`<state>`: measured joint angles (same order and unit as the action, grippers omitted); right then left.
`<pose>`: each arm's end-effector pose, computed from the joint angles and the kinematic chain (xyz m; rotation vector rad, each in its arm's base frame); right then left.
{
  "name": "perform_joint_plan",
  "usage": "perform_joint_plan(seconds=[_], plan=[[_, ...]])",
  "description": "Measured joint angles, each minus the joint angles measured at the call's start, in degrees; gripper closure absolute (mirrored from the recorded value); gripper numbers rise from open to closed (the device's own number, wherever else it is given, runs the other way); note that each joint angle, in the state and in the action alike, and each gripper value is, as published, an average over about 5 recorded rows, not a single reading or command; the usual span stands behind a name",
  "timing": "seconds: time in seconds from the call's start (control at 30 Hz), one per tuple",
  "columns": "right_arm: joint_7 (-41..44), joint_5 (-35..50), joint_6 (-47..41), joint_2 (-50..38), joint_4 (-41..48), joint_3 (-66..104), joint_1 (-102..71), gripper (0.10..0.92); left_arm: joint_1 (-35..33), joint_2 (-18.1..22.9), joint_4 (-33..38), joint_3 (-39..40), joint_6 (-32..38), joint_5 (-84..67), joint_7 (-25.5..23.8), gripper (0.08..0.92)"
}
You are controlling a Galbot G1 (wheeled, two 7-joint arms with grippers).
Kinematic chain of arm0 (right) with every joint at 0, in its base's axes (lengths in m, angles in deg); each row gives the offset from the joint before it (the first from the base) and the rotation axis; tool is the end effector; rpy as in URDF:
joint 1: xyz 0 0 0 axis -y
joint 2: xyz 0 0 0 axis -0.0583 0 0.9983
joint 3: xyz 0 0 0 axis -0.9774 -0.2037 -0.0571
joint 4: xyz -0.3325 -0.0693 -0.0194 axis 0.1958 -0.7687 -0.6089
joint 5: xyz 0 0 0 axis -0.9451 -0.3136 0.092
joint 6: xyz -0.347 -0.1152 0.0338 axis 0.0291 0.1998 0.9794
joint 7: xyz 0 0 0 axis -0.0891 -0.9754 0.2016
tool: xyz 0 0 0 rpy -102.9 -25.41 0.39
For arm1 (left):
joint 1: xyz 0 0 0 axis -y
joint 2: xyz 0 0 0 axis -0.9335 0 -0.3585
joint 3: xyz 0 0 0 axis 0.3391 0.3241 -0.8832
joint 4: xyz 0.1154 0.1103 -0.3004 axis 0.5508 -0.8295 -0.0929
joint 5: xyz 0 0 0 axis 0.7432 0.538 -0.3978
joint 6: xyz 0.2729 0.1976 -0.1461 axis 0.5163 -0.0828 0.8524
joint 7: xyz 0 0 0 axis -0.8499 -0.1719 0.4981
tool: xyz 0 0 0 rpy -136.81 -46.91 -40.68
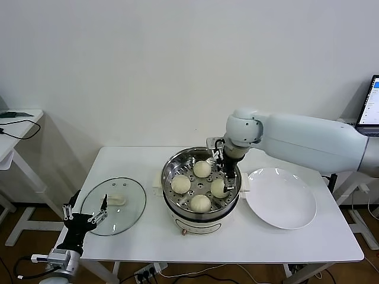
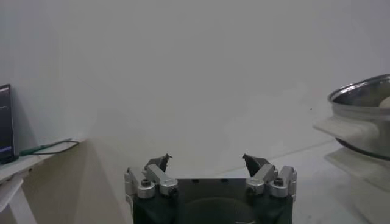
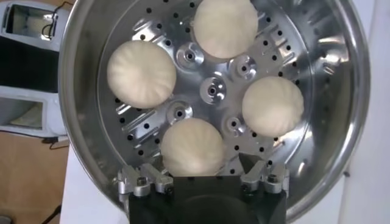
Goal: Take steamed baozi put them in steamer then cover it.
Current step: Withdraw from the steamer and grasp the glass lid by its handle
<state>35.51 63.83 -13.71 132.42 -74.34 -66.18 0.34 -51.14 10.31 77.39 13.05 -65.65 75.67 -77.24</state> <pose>0.5133 0.0699 -0.0584 1.3311 -1.3262 1.3363 0.1928 0.1146 -0.2991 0.0072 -3.0667 -0.4438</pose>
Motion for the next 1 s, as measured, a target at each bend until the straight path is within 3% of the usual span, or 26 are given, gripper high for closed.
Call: perform_joint_plan(seconds=[0.47, 0.73, 1.0], plan=[[-2.4, 4.8, 2.9, -11.8, -2.5, 17.8, -6.9, 0.203, -0.1, 0.7, 1.8, 1.0, 0.4, 1.6, 0.2, 0.177], [-16.5, 12.4, 13.6, -18.2, -3.1, 36.3, -22.2, 0.203, 0.8, 1.2, 2.2, 1.2, 0.7, 2.4, 0.6, 0.177], [-33.3, 17.4, 26.5, -19.1, -6.1, 60.1, -46.1, 0.203, 2.0, 1.2, 2.3, 0.8, 1.3, 2.0, 1.3, 0.177]])
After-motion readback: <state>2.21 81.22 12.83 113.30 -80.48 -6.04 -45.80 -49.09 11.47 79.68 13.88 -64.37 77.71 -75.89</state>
